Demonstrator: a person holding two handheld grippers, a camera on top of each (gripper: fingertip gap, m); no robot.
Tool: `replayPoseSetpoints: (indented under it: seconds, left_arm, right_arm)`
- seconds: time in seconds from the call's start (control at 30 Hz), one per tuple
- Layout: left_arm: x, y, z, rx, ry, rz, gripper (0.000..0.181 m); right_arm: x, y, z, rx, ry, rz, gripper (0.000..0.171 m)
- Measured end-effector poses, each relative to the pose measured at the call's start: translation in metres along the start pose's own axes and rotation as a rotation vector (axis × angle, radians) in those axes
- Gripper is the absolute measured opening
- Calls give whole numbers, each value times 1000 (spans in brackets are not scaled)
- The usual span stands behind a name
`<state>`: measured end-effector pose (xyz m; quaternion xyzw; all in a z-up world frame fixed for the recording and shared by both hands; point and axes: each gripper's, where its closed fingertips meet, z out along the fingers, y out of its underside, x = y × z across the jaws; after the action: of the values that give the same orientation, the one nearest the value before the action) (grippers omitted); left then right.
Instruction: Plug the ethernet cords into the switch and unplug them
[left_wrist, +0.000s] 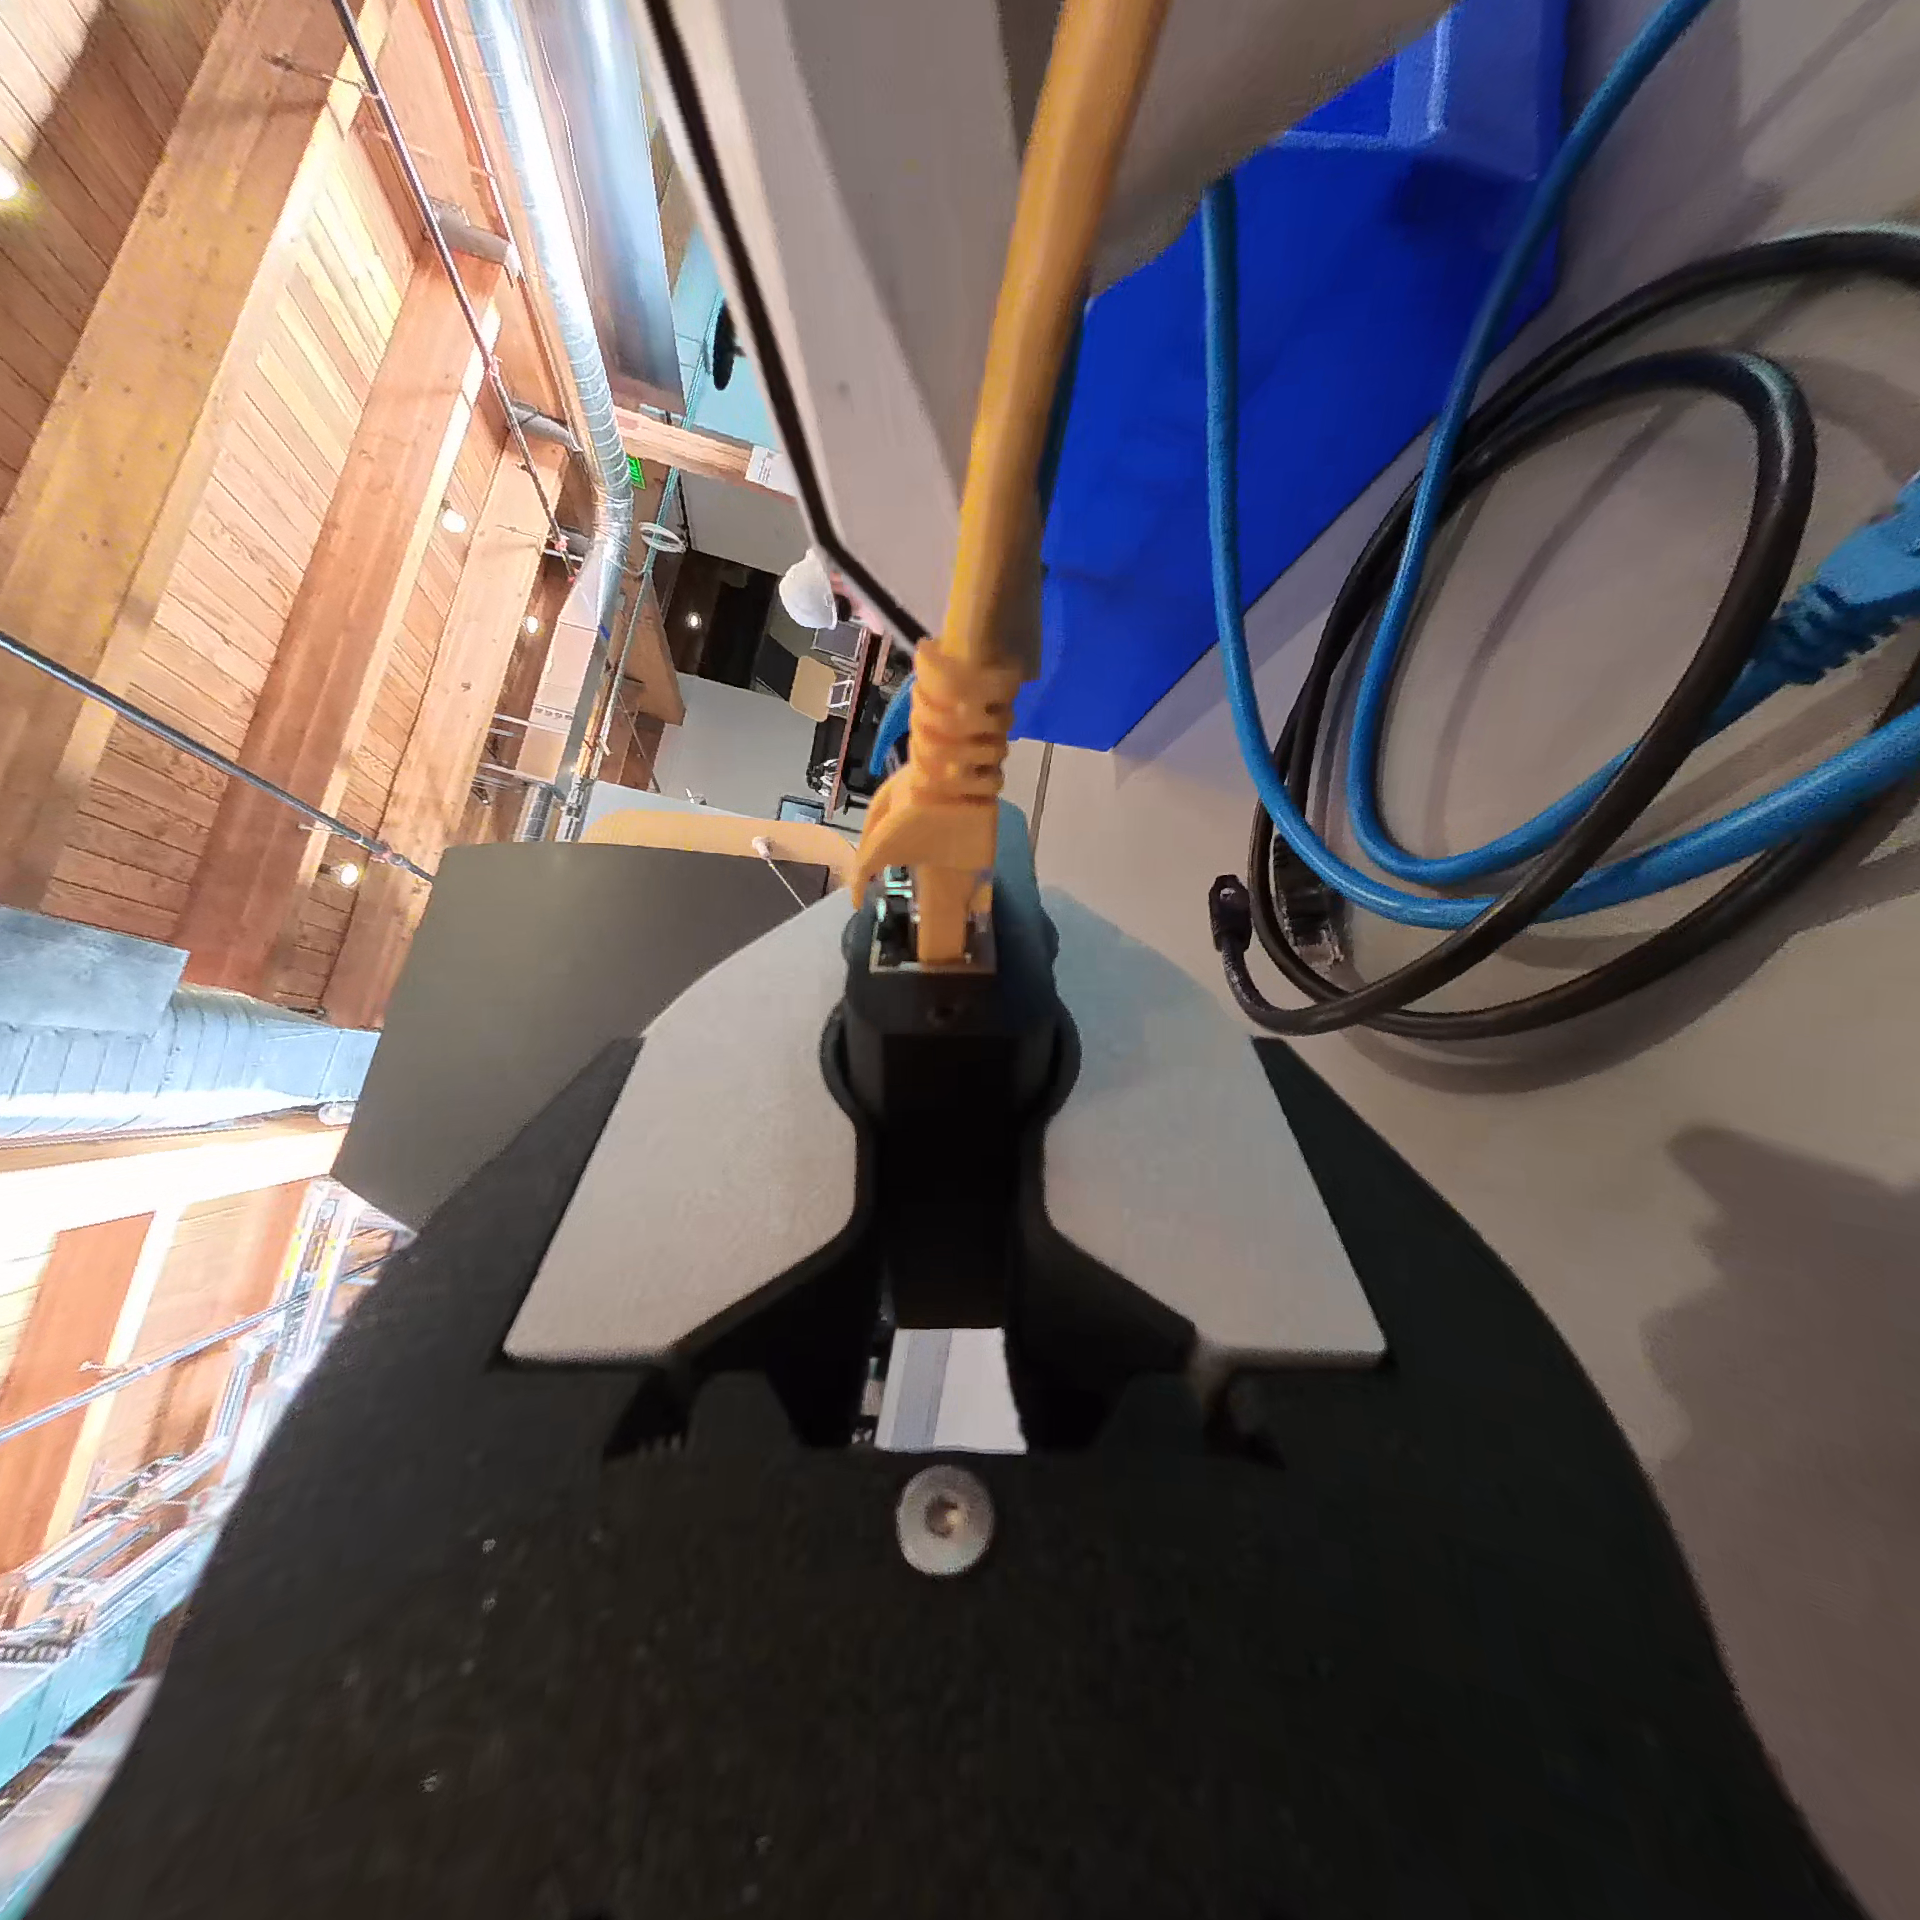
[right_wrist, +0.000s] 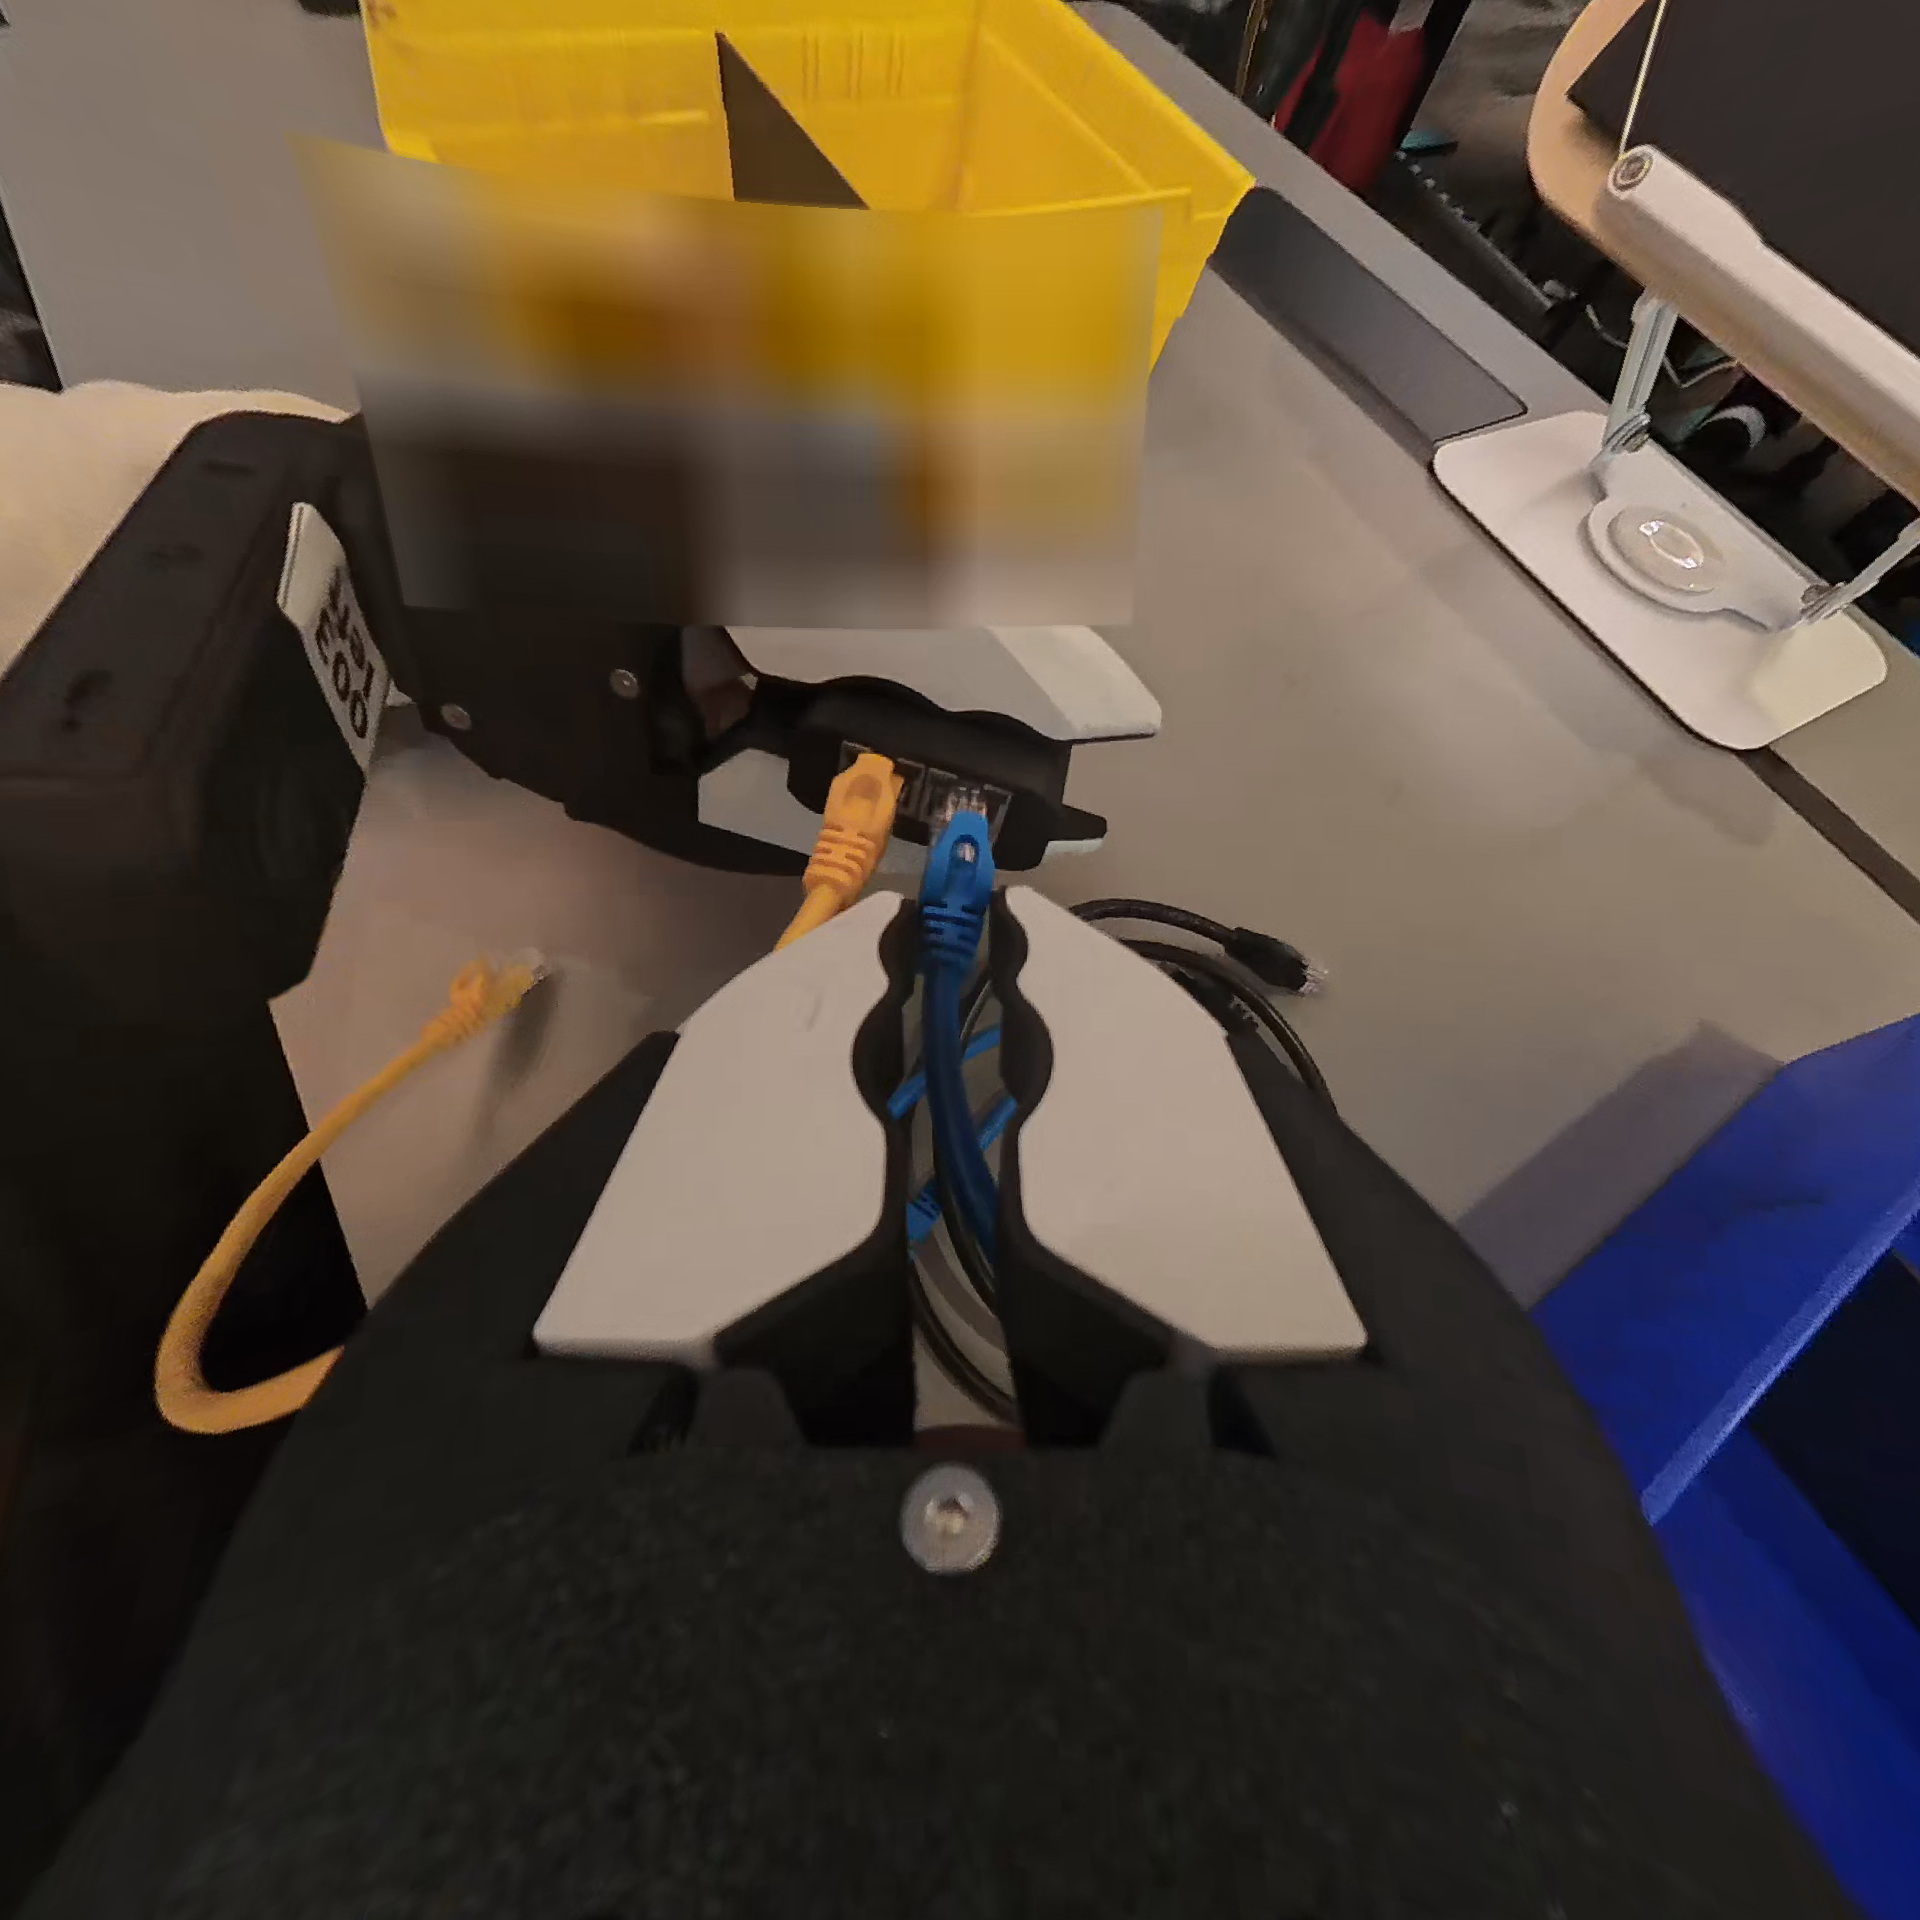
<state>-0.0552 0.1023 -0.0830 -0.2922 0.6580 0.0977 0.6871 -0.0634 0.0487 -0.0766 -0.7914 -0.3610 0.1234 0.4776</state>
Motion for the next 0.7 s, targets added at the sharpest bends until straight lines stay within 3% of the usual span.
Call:
replayPoseSetpoints:
  seconds: [0.47,0.7]
  left_arm:
    - [-6,0,-1,8,-9,-50,25]
    - [-9,0,-1,4,-31,-23,25]
  right_arm:
    - [-3,6,-7,-3,19,34,17]
    - [-6,3,-10,55,19,50,8]
